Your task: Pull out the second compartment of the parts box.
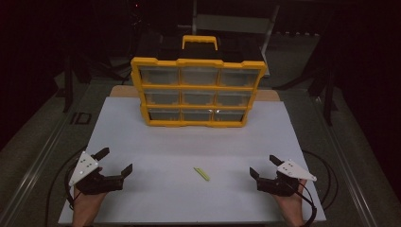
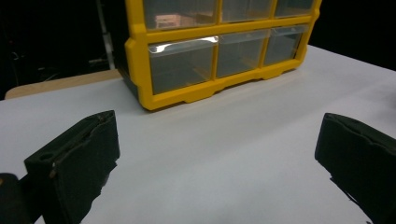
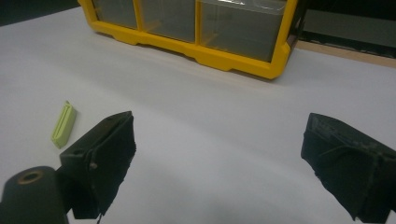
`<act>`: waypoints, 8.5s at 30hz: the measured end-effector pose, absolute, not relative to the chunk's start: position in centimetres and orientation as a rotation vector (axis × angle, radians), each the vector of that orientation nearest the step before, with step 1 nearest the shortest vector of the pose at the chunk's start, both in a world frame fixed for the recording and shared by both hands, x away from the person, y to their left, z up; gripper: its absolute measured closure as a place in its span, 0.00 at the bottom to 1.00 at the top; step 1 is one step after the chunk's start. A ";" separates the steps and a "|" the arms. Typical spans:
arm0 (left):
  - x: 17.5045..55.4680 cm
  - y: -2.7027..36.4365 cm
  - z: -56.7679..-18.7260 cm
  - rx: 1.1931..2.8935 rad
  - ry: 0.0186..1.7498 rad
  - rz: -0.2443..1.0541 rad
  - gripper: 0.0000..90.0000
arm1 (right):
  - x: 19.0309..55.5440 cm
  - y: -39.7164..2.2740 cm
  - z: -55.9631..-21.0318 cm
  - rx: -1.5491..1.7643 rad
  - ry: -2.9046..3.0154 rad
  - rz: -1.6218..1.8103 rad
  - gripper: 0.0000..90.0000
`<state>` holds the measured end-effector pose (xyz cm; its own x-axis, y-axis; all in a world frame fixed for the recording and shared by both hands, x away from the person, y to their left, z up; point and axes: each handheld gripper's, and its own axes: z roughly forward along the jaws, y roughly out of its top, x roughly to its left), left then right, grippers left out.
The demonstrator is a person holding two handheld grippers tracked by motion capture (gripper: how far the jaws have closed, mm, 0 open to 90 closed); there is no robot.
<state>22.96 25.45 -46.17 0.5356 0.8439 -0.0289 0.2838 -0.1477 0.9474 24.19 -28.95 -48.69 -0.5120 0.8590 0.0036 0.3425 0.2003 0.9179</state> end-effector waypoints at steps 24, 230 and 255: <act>23.1 25.3 -46.4 1.712 0.935 0.639 0.01 | 24.5 -27.2 -47.5 1.120 1.975 1.278 0.11; 23.1 25.2 -47.5 1.730 0.951 0.609 0.01 | 39.7 -4.8 -36.4 0.032 1.653 0.113 0.16; 23.2 25.2 -47.6 1.726 0.958 0.602 0.01 | 41.4 -5.1 -34.7 -0.027 1.428 0.060 0.56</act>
